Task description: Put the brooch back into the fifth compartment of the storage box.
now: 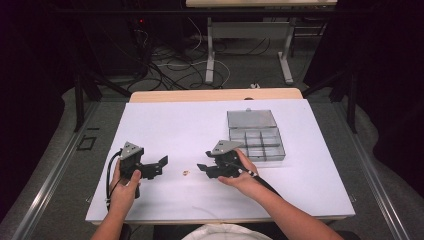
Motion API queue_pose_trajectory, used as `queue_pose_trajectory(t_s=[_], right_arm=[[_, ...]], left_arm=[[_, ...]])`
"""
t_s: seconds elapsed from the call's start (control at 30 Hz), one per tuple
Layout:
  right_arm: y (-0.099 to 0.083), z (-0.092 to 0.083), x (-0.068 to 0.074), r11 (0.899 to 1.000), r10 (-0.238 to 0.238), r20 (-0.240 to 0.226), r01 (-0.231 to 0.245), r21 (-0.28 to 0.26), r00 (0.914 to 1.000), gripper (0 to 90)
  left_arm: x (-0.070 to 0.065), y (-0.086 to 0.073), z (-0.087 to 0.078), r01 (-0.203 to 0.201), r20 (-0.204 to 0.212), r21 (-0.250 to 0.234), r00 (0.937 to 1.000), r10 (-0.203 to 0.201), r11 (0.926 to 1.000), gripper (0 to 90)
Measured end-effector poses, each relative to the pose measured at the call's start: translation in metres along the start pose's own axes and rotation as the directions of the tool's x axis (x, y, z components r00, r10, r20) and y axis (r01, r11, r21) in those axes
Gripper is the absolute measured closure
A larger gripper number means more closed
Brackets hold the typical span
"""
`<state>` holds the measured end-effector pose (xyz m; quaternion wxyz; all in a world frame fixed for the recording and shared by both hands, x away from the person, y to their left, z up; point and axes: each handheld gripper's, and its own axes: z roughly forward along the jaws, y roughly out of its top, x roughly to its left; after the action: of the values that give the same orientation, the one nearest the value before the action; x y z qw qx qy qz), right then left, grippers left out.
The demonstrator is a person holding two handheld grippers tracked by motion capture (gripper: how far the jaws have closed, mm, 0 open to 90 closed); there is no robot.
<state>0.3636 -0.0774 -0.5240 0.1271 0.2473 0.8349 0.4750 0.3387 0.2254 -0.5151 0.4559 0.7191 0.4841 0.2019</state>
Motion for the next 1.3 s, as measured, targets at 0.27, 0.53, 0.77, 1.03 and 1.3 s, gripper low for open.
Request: queue_pose_trajectory(t_s=[0.27, 0.53, 0.77, 1.03, 1.3], right_arm=[[0.003, 0.016, 0.003, 1.0, 0.006, -0.031, -0.005, 0.011, 0.9995, 47.4], [0.007, 0.035, 0.009, 0.999, 0.005, -0.06, -0.002, 0.047, 0.9982, 51.4], [0.01, 0.045, 0.016, 0.997, 0.011, -0.082, -0.005, 0.074, 0.9966, 54.2], [0.012, 0.058, 0.022, 0.994, 0.006, -0.101, 0.005, 0.112, 0.9949, 58.2], [0.01, 0.067, 0.024, 0.991, 0.0, -0.113, 0.015, 0.135, 0.9936, 62.5]], left_arm=[[0.0, 0.0, 0.0, 0.001, 0.003, 0.0, 1.0, -0.001, 1.0, 0.4], [0.001, -0.001, 0.001, 0.008, -0.001, -0.007, 1.0, -0.008, 0.9999, 0.4], [0.002, -0.001, 0.001, 0.009, 0.005, -0.006, 0.9999, -0.009, 0.9999, 0.5], [0.003, 0.0, 0.0, 0.012, 0.008, -0.003, 0.9999, -0.012, 0.9999, 0.4], [0.003, -0.001, 0.0, 0.019, 0.009, -0.004, 0.9998, -0.019, 0.9998, 0.5]])
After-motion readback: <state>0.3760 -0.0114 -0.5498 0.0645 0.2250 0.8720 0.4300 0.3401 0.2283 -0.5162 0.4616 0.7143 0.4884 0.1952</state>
